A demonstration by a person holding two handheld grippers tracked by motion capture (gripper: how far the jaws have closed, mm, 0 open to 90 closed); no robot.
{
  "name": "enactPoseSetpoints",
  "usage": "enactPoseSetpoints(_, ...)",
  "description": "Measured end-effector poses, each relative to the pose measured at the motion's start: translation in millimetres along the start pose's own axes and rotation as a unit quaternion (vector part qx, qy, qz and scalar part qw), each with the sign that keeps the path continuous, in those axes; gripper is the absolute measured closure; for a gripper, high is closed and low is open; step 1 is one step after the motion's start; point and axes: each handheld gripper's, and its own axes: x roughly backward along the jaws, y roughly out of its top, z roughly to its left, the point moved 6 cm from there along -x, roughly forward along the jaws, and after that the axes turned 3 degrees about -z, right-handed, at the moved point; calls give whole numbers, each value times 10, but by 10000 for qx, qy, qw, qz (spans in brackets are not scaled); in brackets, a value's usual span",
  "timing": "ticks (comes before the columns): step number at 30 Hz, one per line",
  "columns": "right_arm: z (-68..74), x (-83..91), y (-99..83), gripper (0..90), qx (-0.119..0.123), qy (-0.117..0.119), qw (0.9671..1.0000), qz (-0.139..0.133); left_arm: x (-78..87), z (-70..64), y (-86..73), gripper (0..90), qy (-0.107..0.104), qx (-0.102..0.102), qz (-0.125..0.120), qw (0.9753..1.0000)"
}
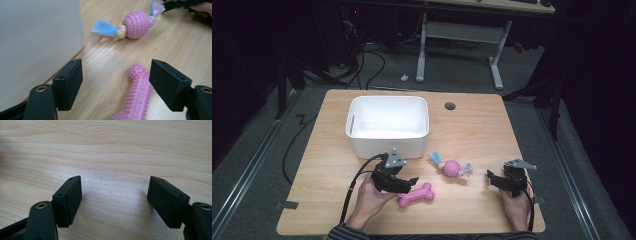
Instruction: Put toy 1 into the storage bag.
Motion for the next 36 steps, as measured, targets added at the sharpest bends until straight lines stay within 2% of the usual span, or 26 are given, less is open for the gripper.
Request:
enactPoseSetpoints(6,0,0,0,281,-2,1,10000,1,-133,-192,15,287,-263,-298,247,9989)
enactPoseSetpoints(12,-1,2,-2,282,3,-2,10000,8,-282,-290,-142,290,-271,-567,717,9954)
enactPoseSetpoints(13,-1,3,-2,283,0,0,10000,9,-282,-290,-142,290,-271,-567,717,9954)
enactPoseSetpoints(14,-1,2,-2,283,1,4,10000,0,-319,-297,-233,290,-278,-591,882,9940)
enactPoseSetpoints(15,-1,2,-2,283,0,3,10000,0,-319,-297,-233,292,-278,-591,882,9940)
enactPoseSetpoints(16,-1,2,-2,283,1,4,10000,-2,-338,-299,-299,298,-359,-511,930,9937)
enactPoseSetpoints(20,-1,3,-2,283,-3,0,10000,1,-370,-297,-377,373,-403,-534,977,9930)
enactPoseSetpoints(27,0,2,-2,283,-2,0,10000,1,-470,-268,-418,383,-376,-585,1125,9912)
enactPoseSetpoints(28,-1,2,-2,283,-1,-1,10000,0,-503,-259,-428,385,-357,-668,1191,9900)
enactPoseSetpoints(34,-1,2,-2,283,6,3,10000,-1,-526,-252,-426,387,-471,-619,1177,9900)
enactPoseSetpoints(36,-1,3,-2,283,5,2,10000,-1,-518,-263,-428,420,-504,-638,1205,9894)
